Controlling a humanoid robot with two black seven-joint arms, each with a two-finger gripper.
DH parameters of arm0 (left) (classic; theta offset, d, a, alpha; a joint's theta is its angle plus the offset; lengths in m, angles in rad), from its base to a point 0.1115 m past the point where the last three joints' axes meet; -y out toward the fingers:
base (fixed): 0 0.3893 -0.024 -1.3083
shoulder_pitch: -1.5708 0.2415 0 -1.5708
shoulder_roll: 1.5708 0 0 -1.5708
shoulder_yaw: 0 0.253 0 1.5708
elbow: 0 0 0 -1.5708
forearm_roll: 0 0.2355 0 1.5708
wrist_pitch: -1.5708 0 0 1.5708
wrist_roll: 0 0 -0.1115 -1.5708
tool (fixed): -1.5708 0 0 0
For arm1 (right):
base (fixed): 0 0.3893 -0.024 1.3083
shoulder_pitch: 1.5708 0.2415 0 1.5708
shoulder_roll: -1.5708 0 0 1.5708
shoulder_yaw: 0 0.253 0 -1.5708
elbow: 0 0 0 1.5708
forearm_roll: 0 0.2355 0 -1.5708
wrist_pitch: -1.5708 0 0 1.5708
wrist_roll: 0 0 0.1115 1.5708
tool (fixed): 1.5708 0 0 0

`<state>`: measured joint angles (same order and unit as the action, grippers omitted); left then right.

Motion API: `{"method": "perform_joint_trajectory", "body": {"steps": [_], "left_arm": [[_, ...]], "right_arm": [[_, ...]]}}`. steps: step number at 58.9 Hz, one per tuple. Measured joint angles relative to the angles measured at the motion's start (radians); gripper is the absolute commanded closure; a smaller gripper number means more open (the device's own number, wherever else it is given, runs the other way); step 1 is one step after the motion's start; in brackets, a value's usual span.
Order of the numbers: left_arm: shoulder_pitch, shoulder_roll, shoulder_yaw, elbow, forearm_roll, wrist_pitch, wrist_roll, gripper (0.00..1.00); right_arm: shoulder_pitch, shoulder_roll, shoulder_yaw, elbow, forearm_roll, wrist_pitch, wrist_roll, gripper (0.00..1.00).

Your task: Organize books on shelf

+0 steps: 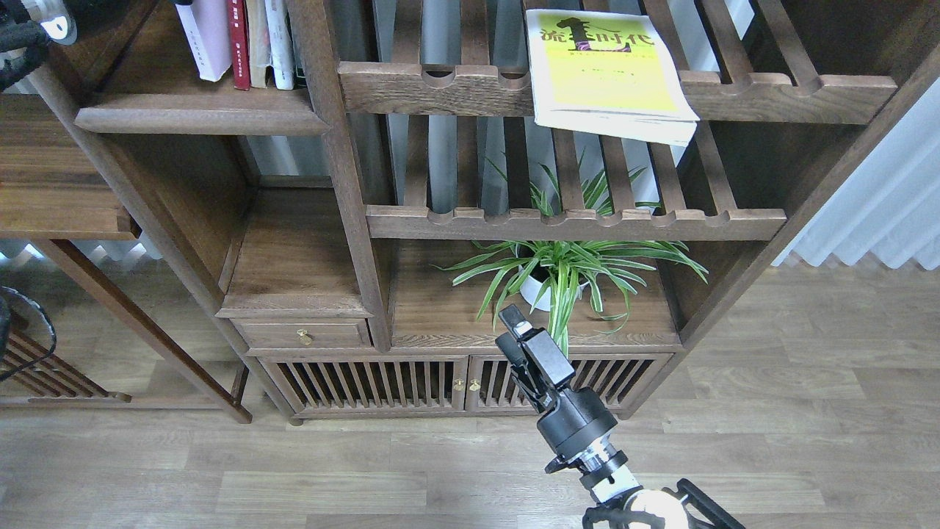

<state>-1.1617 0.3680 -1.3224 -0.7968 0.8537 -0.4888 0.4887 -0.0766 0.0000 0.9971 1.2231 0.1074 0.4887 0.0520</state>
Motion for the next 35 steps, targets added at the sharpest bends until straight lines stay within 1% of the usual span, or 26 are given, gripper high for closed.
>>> {"method": "perform_joint_trajectory", "body": {"steps": [21, 35], "left_arm": [[0.002, -0.027, -0.027, 0.044, 0.043, 0.000, -0.035, 1.00], [-0.007, -0.077, -0.056, 0.099, 0.072, 0.000, -0.077, 1.00]], "right_arm": [[-0.008, 0.000, -0.001, 0.001, 0.000, 0.000, 0.000, 0.02], [-0.008, 0.000, -0.002, 0.001, 0.000, 0.000, 0.000, 0.02]]}}
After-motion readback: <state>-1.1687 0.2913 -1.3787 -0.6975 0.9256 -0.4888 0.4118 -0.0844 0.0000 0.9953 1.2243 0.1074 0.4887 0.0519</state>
